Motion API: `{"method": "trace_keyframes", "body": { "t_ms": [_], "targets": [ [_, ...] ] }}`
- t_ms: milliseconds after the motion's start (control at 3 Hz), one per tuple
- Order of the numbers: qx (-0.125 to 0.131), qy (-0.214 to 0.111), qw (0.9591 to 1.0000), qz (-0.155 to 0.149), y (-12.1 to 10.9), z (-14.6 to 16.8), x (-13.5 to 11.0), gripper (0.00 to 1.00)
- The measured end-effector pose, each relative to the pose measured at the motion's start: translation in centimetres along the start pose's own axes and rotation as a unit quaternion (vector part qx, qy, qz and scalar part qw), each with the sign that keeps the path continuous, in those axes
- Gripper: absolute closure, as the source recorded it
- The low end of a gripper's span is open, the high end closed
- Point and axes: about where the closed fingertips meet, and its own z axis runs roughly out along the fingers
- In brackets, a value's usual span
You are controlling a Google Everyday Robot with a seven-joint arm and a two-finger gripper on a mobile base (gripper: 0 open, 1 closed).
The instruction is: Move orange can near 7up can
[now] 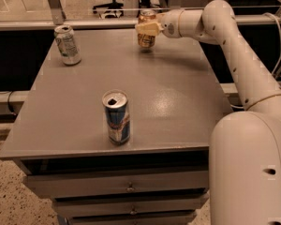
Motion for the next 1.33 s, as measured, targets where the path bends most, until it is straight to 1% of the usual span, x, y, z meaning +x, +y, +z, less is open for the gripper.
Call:
{"method": "trace_keyframes", "body": {
  "t_ms": [333, 667, 1000, 1333],
  "targets": [
    [-0.036, -0.014, 0.9992, -0.010, 3.0, -2.5, -2.8, 1.00],
    [-0.036, -0.014, 0.9992, -0.010, 3.0, -2.5, -2.8, 1.00],
    [-0.059, -0.029, 0.9976, -0.021, 5.0, 0.4, -3.8, 1.00],
    [-0.084, -0.038, 0.9948, -0.044, 8.6, 4.7, -5.3, 1.00]
  ]
}}
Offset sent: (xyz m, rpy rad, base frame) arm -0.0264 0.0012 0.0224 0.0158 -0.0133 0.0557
